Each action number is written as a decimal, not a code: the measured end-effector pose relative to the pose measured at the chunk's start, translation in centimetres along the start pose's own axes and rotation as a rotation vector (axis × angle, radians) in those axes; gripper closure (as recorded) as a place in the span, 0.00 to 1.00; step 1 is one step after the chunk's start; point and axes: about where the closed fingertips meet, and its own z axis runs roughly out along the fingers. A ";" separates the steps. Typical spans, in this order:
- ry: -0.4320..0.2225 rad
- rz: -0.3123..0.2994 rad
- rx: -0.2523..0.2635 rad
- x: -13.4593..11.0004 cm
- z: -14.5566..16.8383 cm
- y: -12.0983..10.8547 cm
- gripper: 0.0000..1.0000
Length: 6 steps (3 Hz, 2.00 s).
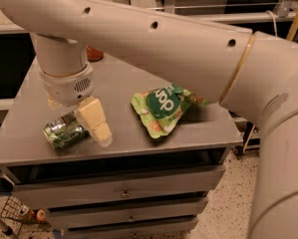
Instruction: Place green can upright
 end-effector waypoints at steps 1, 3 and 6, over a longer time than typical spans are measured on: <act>0.037 0.025 0.027 -0.8 -0.6 -1.4 0.00; 0.115 0.171 0.047 -0.7 0.9 -3.8 0.00; 0.193 0.293 0.045 -0.7 2.4 -4.3 0.24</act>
Offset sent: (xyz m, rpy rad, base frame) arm 0.0091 0.0294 -0.0007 -0.0898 -0.0940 -0.1535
